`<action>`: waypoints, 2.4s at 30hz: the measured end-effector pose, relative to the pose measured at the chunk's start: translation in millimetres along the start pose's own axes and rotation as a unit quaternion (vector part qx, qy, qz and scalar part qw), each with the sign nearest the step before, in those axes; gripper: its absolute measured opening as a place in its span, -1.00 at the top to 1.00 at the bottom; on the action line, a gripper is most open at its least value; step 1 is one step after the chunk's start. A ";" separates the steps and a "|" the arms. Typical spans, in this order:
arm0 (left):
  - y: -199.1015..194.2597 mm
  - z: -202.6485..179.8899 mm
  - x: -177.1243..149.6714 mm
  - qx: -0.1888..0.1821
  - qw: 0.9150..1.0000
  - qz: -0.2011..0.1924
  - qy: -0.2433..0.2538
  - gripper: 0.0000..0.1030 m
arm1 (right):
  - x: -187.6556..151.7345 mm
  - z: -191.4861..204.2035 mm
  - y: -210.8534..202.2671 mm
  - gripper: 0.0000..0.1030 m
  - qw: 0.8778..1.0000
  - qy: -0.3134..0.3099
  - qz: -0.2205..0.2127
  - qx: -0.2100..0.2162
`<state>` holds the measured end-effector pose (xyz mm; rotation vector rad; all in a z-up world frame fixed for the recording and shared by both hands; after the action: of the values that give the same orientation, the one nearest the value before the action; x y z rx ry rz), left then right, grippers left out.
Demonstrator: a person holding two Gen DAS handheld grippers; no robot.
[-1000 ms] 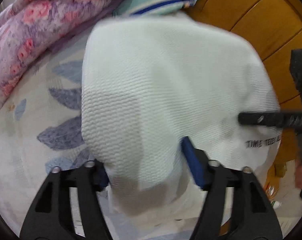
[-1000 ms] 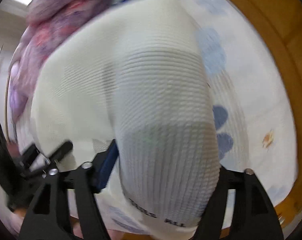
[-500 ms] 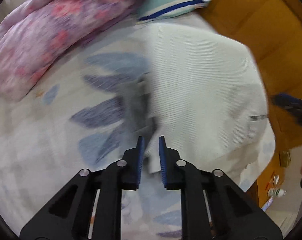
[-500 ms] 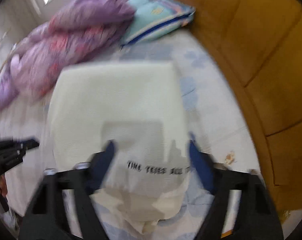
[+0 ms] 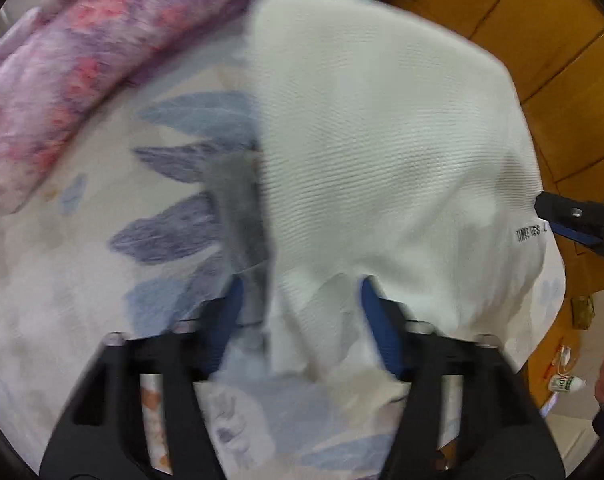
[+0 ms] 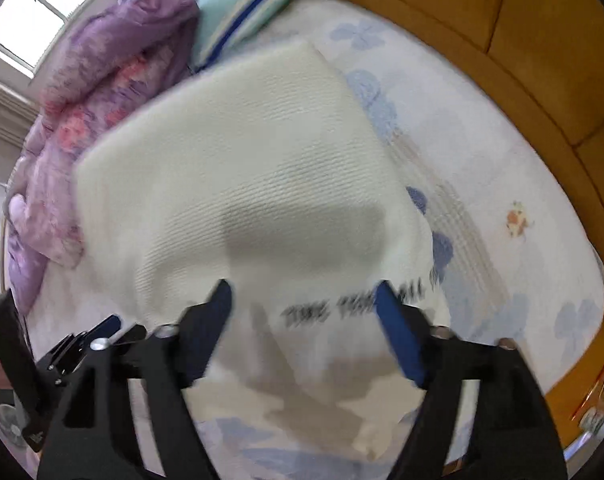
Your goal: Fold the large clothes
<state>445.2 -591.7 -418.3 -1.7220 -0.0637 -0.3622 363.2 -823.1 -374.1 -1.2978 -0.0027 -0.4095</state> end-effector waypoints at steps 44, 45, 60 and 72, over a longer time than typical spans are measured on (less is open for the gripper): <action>-390.6 176.8 -199.4 0.016 0.981 -0.193 0.003 -0.86 | -241.5 342.4 -206.1 -0.84 0.967 -0.092 -0.214 -0.101; -389.6 177.2 -198.9 0.017 0.981 -0.191 0.005 -0.86 | -241.1 341.8 -205.0 -0.84 0.967 -0.091 -0.212 -0.104; -377.1 172.4 -203.1 0.016 0.984 -0.177 0.017 -0.86 | -242.6 333.6 -197.8 -0.84 0.971 -0.076 -0.198 -0.111; -372.2 168.9 -212.2 0.014 0.985 -0.169 0.021 -0.86 | -246.5 329.7 -196.2 -0.84 0.974 -0.071 -0.189 -0.101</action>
<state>187.5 -324.3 -145.9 -1.6740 -0.3325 -0.6447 150.6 -484.1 -155.4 -1.5301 -0.3403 -0.6534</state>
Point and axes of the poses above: each gripper's, at about its wrist camera, not at the fingertips, and y roughly the way its jaws point, z to its left, x to its top, the point moved 9 cm from there along y, roughly the way its jaws point, and after that the axes turned 4 degrees about -y, right-handed, at the moved point
